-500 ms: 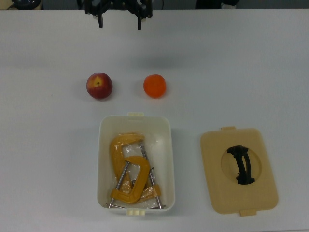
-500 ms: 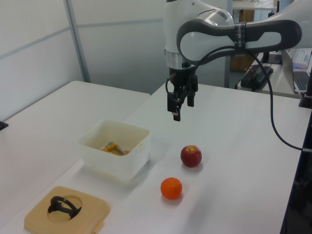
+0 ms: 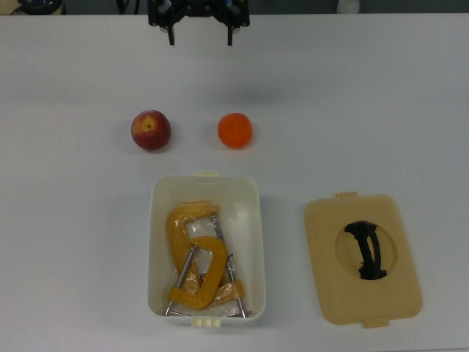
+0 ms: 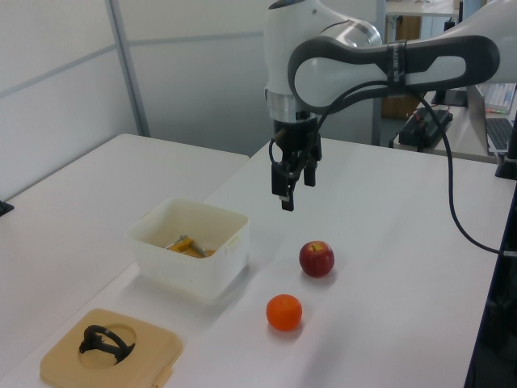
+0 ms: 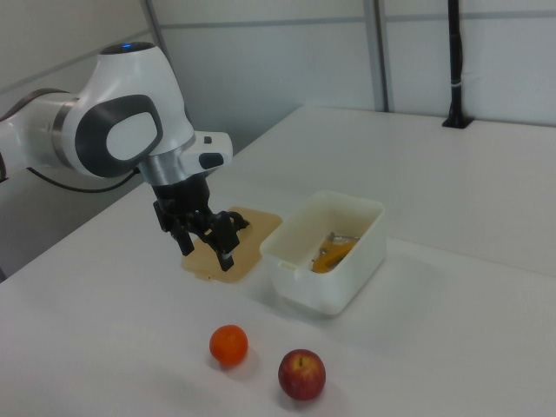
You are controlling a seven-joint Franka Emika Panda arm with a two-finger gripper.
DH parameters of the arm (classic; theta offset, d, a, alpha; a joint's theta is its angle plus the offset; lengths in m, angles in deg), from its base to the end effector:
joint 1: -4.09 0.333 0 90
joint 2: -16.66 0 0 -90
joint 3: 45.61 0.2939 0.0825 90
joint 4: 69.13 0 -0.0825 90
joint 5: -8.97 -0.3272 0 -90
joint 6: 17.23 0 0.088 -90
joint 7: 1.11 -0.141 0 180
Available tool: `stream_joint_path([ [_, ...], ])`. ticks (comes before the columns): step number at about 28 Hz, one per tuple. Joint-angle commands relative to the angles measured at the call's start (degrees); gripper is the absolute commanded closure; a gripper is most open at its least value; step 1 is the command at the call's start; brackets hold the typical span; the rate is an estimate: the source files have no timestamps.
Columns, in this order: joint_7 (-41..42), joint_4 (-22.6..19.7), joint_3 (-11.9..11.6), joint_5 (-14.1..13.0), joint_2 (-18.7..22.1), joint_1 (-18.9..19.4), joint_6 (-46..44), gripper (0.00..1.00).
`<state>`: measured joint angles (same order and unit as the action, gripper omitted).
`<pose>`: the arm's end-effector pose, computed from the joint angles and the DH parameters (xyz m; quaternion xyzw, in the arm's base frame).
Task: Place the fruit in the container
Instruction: 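Move the open gripper down toward the orange, then lower the gripper around the orange and close it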
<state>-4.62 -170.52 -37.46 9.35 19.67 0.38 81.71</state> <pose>0.4906 0.0386 0.5244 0.9999 0.0085 0.0051 0.0067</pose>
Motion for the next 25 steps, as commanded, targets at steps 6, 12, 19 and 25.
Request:
stream_joint_path([
  [6, 0.61, -1.09, 0.38, -0.91, -0.90, 3.62, -0.77, 0.00],
  [12, 3.25, -6.09, 0.55, -0.64, -0.90, 4.42, 5.99, 0.00],
  [19, 3.34, -13.39, 0.82, 1.20, -2.74, 4.68, 15.84, 0.00],
  [25, 3.34, -14.71, 0.82, 2.69, -7.05, 4.68, 20.41, 0.00],
])
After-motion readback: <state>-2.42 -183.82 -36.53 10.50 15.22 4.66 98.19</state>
